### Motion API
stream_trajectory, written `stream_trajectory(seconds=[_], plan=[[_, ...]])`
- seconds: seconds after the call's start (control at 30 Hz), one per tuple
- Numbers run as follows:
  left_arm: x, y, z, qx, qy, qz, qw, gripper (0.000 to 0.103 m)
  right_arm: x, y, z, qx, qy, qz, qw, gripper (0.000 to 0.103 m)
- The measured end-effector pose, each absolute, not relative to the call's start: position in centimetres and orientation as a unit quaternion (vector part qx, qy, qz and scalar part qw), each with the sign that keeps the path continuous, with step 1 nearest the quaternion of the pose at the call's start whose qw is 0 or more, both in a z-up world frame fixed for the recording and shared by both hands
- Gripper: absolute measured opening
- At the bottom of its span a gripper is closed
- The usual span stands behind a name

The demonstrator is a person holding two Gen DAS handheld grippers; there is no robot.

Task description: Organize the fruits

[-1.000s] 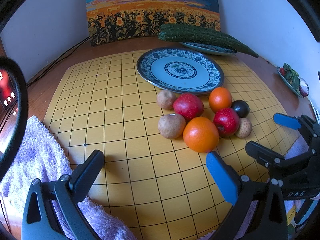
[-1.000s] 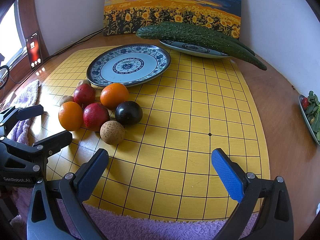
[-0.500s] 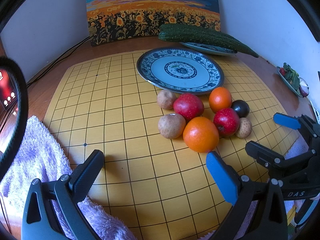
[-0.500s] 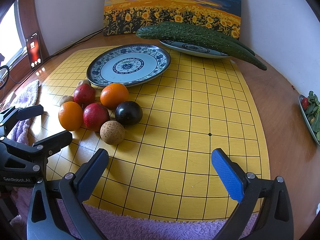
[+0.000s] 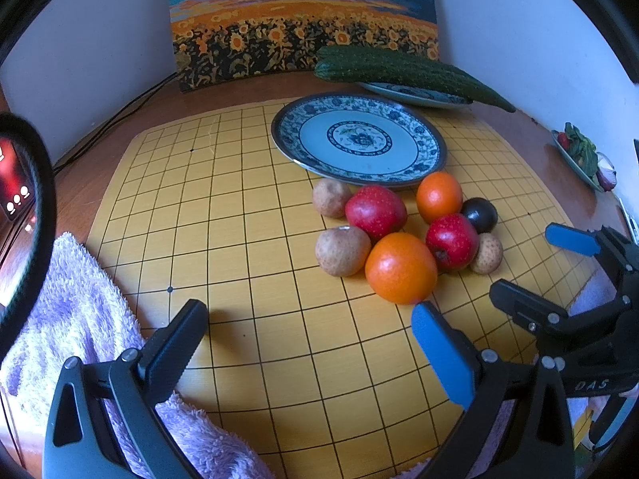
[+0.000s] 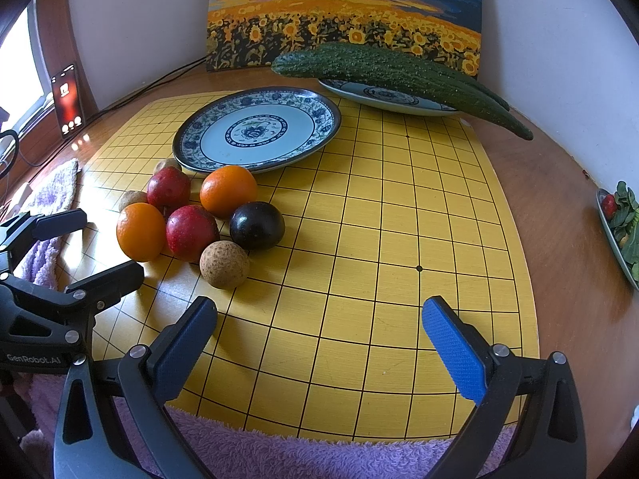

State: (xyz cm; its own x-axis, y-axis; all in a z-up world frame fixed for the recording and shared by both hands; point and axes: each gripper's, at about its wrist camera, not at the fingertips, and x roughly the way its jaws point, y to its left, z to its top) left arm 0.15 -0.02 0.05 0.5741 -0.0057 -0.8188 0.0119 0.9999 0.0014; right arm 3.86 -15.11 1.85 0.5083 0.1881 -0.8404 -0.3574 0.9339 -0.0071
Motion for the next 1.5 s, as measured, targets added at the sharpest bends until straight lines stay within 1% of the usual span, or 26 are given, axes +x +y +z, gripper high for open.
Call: stream_trajectory(seconds=[0.07, 0.13, 0.17, 0.2, 0.23, 0.3, 0.53, 0.63, 0.7, 0.77, 0.97, 1.1, 1.2, 1.37, 1.5], plan=[[0.2, 0.0, 0.1, 0.003, 0.464, -0.007, 0.886, 0.102, 3.8, -15.0, 1.9, -0.087, 0.470, 0.153, 0.865, 0.103], [0.1, 0.1, 0.2, 0.005, 0.465, -0.006, 0.885, 0.101, 3.3, -14.6, 1.9, -0.086, 0.468, 0.152, 0.866, 0.097], [0.1, 0.1, 0.2, 0.004, 0.465, -0.007, 0.885, 0.100, 3.2, -14.5, 2.0, -0.086, 0.466, 0.155, 0.867, 0.092], [0.0, 0.2, 0.2, 0.004, 0.464, -0.009, 0.886, 0.097, 2.9, -14.2, 2.2, -0.086, 0.466, 0.159, 0.866, 0.088], [-0.2, 0.3, 0.3, 0.004, 0.463, -0.010, 0.886, 0.094, 2.6, -14.1, 2.4, -0.085, 0.466, 0.166, 0.865, 0.087], [-0.3, 0.5, 0.5, 0.007, 0.462, -0.003, 0.887, 0.094, 2.1, -13.7, 2.6, -0.084, 0.466, 0.172, 0.864, 0.080], [-1.3, 1.4, 1.9, -0.002, 0.446, 0.000, 0.895, 0.093, 1.8, -12.4, 3.8, -0.090, 0.447, 0.191, 0.869, 0.066], [-1.2, 1.7, 2.2, 0.006, 0.442, 0.010, 0.897, 0.092, 1.9, -12.1, 4.0, -0.089, 0.444, 0.196, 0.870, 0.056], [-1.0, 2.0, 2.2, 0.005, 0.442, 0.012, 0.897, 0.090, 2.1, -11.9, 3.8, -0.093, 0.447, 0.195, 0.868, 0.047], [-0.8, 2.3, 2.2, 0.000, 0.442, 0.014, 0.897, 0.088, 2.3, -11.8, 3.5, -0.090, 0.453, 0.196, 0.865, 0.040], [-0.2, 2.5, 2.5, -0.008, 0.438, 0.018, 0.899, 0.085, 2.3, -11.7, 3.1, -0.084, 0.458, 0.201, 0.862, 0.035], [0.5, 2.4, 2.5, -0.009, 0.438, 0.019, 0.899, 0.081, 2.4, -11.5, 3.0, -0.085, 0.456, 0.199, 0.863, 0.032], [0.9, 2.3, 2.2, -0.019, 0.441, 0.010, 0.897, 0.080, 2.4, -11.6, 3.0, -0.085, 0.456, 0.202, 0.863, 0.032], [1.3, 1.7, 1.8, -0.018, 0.448, -0.001, 0.894, 0.076, 2.3, -11.6, 3.0, -0.091, 0.456, 0.203, 0.862, 0.032], [1.7, 1.3, 1.6, -0.023, 0.455, -0.015, 0.890, 0.068, 2.3, -11.6, 3.1, -0.092, 0.455, 0.204, 0.862, 0.032]])
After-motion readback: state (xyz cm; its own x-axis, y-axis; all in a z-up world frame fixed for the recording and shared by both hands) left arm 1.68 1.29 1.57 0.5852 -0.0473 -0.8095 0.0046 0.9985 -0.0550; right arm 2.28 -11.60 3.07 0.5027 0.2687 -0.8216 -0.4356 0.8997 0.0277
